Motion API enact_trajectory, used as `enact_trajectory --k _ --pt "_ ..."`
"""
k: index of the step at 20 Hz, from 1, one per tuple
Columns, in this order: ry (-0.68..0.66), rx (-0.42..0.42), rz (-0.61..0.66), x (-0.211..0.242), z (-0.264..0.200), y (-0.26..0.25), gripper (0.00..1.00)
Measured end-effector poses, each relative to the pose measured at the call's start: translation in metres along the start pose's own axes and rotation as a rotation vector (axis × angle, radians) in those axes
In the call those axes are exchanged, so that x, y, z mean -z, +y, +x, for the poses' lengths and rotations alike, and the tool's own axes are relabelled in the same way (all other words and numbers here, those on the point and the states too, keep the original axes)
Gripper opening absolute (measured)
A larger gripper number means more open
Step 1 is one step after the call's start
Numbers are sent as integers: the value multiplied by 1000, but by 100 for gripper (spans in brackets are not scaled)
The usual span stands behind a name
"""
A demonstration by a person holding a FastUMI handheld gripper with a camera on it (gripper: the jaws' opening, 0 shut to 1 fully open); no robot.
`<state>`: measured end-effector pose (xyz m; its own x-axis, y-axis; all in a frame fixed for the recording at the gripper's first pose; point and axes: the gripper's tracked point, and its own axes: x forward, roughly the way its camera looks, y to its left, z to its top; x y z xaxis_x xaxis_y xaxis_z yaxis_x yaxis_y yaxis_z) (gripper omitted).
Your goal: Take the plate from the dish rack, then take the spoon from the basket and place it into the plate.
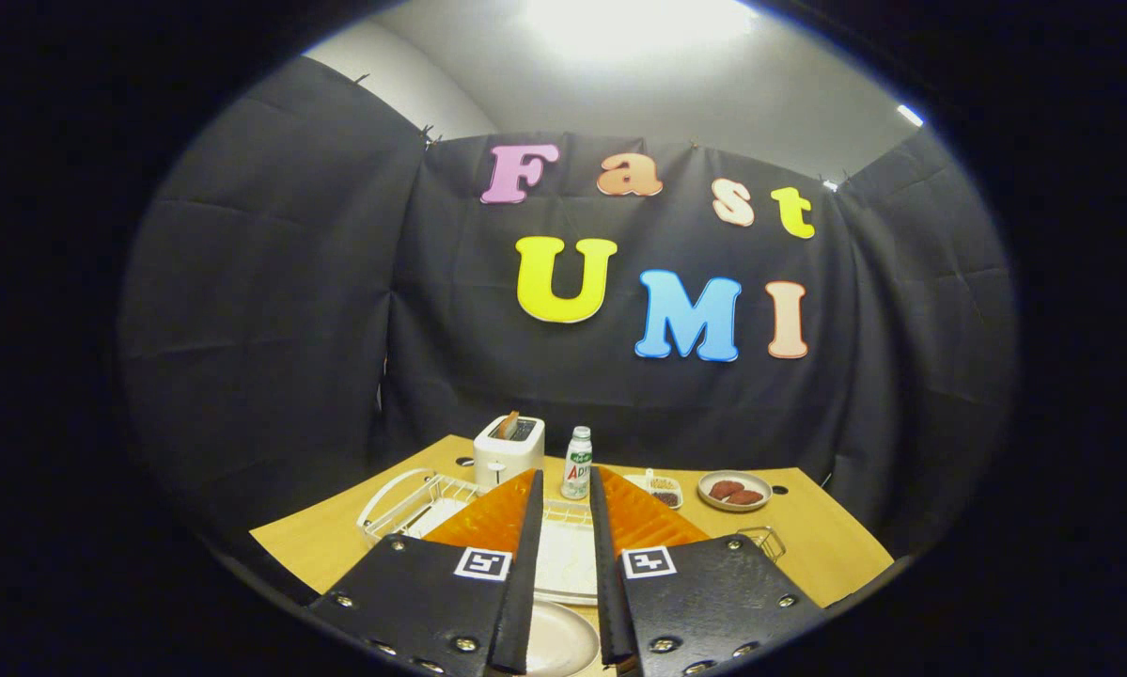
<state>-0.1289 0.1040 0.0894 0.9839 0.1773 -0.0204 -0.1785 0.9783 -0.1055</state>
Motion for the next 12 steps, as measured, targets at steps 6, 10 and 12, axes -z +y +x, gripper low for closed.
enact_trajectory --k 6,10,12 --pt "-87 30 27 -25 7 -23 45" --pt "-110 47 47 -34 4 -50 78" --pt "-108 52 55 -27 10 -59 95"
